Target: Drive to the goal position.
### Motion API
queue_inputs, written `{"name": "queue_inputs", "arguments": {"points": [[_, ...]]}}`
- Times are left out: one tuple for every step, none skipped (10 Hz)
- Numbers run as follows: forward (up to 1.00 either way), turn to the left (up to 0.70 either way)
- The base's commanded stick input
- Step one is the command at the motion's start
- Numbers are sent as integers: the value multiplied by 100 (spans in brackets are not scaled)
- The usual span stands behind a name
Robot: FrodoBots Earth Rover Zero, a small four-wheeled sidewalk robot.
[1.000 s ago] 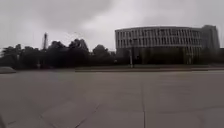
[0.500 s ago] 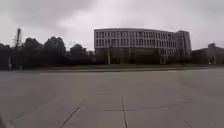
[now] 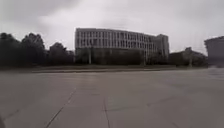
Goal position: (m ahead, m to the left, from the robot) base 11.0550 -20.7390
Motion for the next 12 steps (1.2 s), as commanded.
{"name": "queue_inputs", "arguments": {"points": [[0,-52],[0,-52],[0,-52],[0,-52],[0,-52],[0,-52],[0,-52],[0,-52],[0,-52],[0,-52],[0,-52],[0,-52]]}}
